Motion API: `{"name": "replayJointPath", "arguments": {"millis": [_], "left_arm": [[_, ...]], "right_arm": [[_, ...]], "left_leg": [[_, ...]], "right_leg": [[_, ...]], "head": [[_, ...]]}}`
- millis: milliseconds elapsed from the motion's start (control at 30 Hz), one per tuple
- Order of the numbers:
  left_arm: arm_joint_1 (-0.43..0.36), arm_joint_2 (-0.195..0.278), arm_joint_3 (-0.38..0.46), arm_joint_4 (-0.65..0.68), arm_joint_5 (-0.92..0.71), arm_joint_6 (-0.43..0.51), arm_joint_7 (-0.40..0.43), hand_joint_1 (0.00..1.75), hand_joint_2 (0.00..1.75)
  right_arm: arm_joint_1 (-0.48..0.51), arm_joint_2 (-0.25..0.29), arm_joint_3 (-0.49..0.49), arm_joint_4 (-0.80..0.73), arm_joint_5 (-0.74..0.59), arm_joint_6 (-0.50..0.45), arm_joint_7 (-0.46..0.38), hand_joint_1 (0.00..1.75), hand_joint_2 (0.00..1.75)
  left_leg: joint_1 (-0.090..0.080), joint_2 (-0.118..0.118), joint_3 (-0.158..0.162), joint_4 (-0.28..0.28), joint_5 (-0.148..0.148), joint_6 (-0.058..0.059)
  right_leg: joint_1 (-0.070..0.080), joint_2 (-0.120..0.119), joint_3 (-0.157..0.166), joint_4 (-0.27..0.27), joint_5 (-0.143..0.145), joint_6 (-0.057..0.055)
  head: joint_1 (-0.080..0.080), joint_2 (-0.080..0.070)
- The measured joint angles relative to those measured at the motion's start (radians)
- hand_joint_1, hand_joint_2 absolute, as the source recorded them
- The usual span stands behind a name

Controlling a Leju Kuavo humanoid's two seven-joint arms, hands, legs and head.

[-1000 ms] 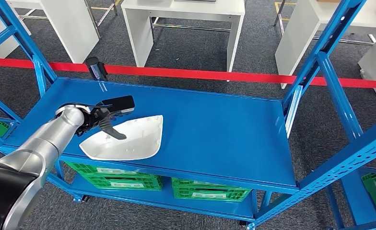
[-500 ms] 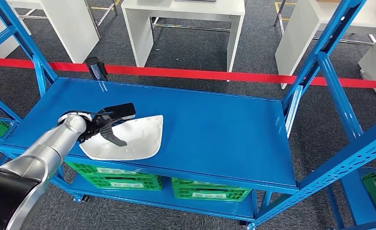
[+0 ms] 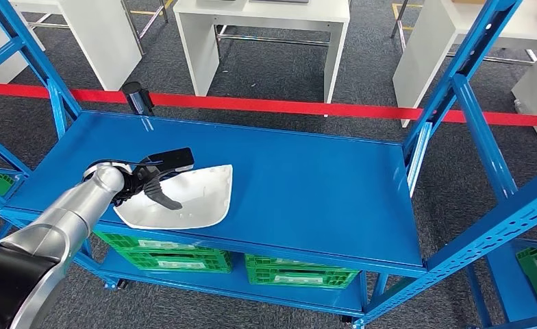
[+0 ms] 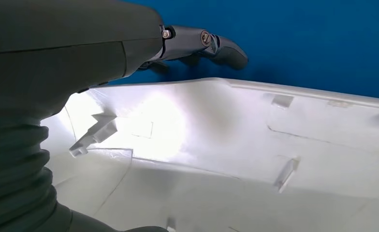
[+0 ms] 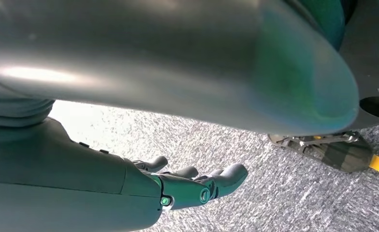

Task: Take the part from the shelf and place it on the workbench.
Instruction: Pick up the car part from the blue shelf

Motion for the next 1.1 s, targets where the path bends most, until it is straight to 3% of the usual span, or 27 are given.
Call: {"name": "replayJointPath", "arguments": {"millis": [500,1100], "left_arm": [[-0.005,-0.021,0.0,0.0,0.039,-0.067,-0.001,0.0,1.75],[-0.009,-0.036,0.0,0.0,0.014,-0.052,0.014,0.0,1.75]], "right_arm": [[0.0,0.003,0.0,0.0,0.0,0.003,-0.002,0.0,0.0],[0.0,0.007,0.0,0.0,-0.017,0.001,-0.011,0.0,0.0]], "left_leg": [[0.0,0.0,0.0,0.0,0.0,0.0],[0.0,0.0,0.0,0.0,0.0,0.0]], "right_leg": [[0.0,0.0,0.0,0.0,0.0,0.0],[0.0,0.0,0.0,0.0,0.0,0.0]], "head": [[0.0,0.0],[0.0,0.0]]}}
